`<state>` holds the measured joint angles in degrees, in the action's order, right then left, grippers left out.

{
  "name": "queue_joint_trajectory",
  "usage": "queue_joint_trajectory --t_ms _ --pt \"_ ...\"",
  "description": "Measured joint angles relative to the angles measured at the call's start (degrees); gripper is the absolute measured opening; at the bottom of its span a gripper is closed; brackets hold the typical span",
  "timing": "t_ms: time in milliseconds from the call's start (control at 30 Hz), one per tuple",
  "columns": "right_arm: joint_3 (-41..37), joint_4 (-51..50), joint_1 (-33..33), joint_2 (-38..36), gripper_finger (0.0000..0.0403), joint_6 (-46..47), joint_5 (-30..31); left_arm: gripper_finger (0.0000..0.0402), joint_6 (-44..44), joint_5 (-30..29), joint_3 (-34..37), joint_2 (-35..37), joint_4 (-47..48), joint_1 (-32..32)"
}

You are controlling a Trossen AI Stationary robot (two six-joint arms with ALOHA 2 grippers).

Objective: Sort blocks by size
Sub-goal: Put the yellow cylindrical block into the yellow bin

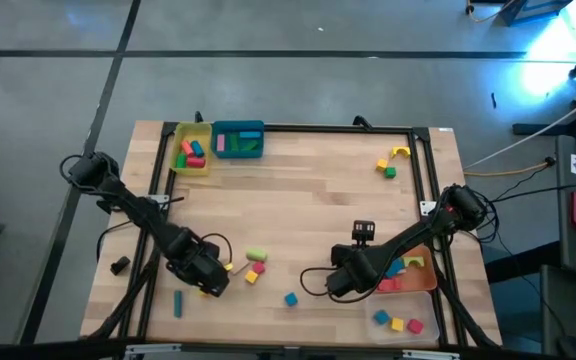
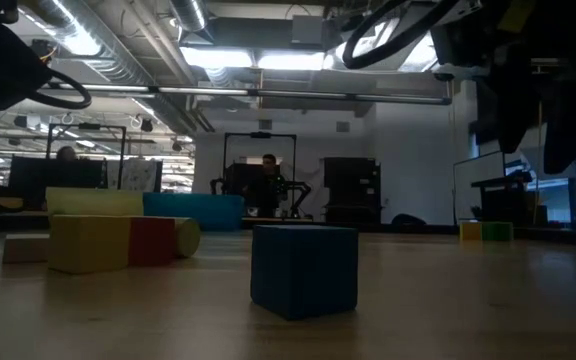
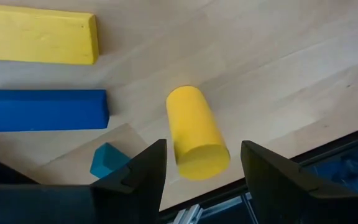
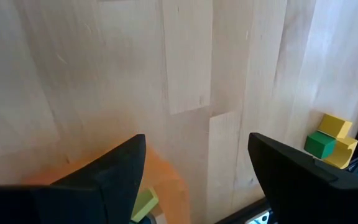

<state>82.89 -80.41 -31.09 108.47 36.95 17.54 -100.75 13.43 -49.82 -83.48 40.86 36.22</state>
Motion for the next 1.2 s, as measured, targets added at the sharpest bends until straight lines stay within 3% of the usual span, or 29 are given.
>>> queue_joint_trajectory --t_ms 1200 --pt "-0.02 2.62 -0.07 0.0 0.0285 0.01 0.02 0.0192 -3.48 -5.53 0.02 -0.04 0.04 3.9"
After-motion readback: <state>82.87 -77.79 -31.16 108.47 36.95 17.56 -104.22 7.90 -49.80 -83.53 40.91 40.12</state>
